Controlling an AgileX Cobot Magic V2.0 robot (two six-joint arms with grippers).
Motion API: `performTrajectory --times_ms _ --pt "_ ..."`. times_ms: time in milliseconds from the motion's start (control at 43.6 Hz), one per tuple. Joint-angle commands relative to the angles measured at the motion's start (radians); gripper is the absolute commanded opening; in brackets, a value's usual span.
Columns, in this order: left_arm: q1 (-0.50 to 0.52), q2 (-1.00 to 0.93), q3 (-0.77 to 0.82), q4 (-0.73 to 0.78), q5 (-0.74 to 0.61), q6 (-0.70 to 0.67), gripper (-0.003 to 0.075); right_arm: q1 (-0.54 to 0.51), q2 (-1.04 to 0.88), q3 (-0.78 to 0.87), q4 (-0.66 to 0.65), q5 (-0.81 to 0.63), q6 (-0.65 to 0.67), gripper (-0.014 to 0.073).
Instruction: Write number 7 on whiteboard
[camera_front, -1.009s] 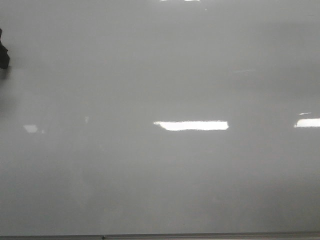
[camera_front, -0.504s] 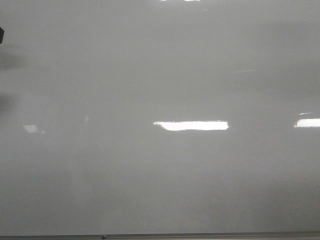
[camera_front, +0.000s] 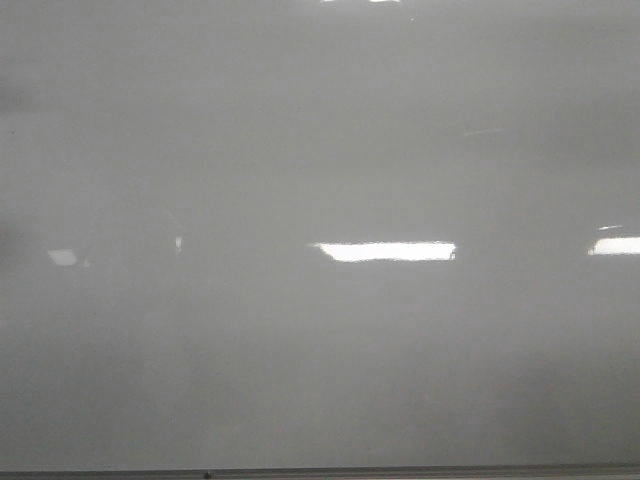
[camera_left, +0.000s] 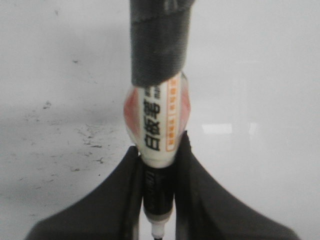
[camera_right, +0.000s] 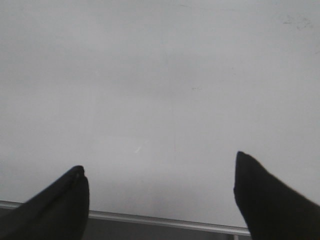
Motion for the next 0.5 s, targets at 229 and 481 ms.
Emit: performTrajectory --times_ms 229,481 --pt "-0.134 -0.087 -0.163 -0.007 0.336 0.257 -0.0015 0.002 0.023 -0.087 0.008 0.025 -0.03 0.0613" --pt "-0.311 -0.063 -0.214 -0.08 0.414 0.474 -0.0015 0.047 0.122 -0.094 0.113 0.081 -0.158 0.0613"
